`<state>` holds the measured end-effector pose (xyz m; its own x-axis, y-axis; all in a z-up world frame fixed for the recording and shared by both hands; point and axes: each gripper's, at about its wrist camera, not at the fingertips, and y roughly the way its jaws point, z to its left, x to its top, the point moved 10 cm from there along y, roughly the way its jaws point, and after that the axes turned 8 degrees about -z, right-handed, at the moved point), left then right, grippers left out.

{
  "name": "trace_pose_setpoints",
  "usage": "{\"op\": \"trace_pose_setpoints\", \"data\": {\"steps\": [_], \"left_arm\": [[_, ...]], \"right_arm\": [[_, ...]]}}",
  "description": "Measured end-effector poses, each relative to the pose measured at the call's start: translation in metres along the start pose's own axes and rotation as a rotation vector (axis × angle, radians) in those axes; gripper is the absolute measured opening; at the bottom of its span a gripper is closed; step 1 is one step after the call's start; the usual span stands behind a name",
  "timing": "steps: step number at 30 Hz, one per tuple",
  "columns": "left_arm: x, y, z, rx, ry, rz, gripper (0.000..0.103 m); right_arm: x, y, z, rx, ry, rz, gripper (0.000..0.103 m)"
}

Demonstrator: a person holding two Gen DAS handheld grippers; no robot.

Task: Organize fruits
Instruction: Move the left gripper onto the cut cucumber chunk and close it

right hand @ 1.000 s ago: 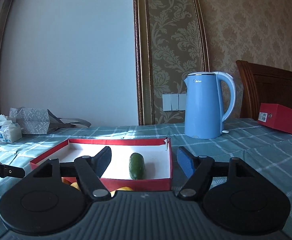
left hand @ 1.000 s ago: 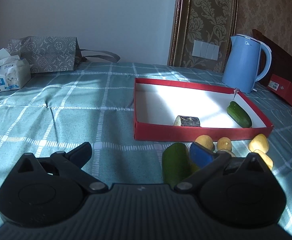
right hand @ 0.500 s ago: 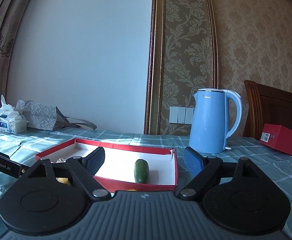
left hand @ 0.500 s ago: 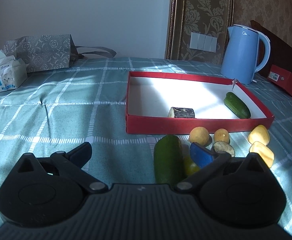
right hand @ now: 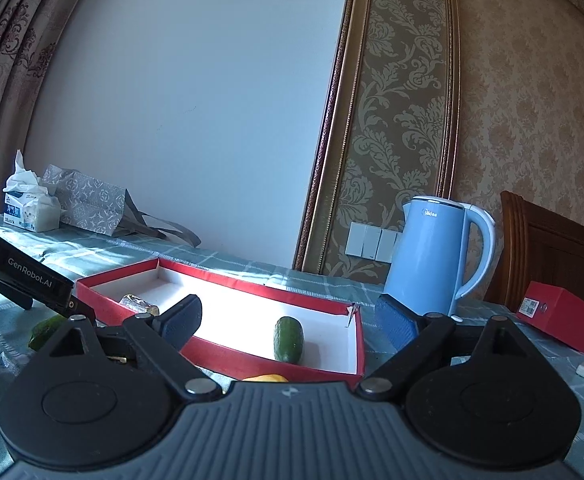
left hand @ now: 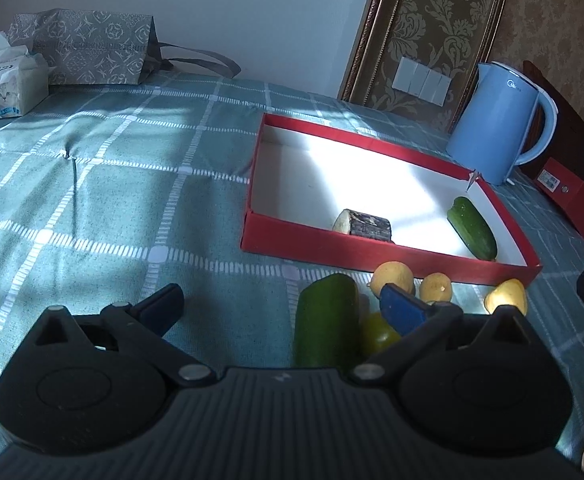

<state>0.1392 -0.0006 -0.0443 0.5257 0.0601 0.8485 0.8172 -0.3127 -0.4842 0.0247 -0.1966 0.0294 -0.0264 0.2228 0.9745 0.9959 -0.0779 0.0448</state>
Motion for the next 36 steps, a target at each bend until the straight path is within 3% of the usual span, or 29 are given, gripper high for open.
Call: {"op": "trace_pose_setpoints", "data": {"steps": [8,15,20,24,36], "left_arm": [[-0.002,-0.010,0.011,-0.002,0.077,0.010,0.103],[0.002,-0.003,-0.003,-0.001,0.194,0.004,0.103],[0.001,-0.001,-0.010,-0.095,0.121,0.099,0.103],[-0.006,-0.008,-0.003,-0.052,0.187,0.090,0.103],[-0.004,-0.004,-0.013,-0.093,0.207,0.086,0.103]], "right_arm": [[-0.001,0.001,0.002,0.006,-0.007,0.004,0.097],[-0.002,0.002,0.002,0.001,-0.012,0.008,0.098],[-0.003,0.003,0.004,-0.001,-0.027,0.016,0.099],[-0.003,0.003,0.006,-0.002,-0.038,0.009,0.101],[-0.005,0.002,0.010,0.005,-0.053,0.018,0.101]]}}
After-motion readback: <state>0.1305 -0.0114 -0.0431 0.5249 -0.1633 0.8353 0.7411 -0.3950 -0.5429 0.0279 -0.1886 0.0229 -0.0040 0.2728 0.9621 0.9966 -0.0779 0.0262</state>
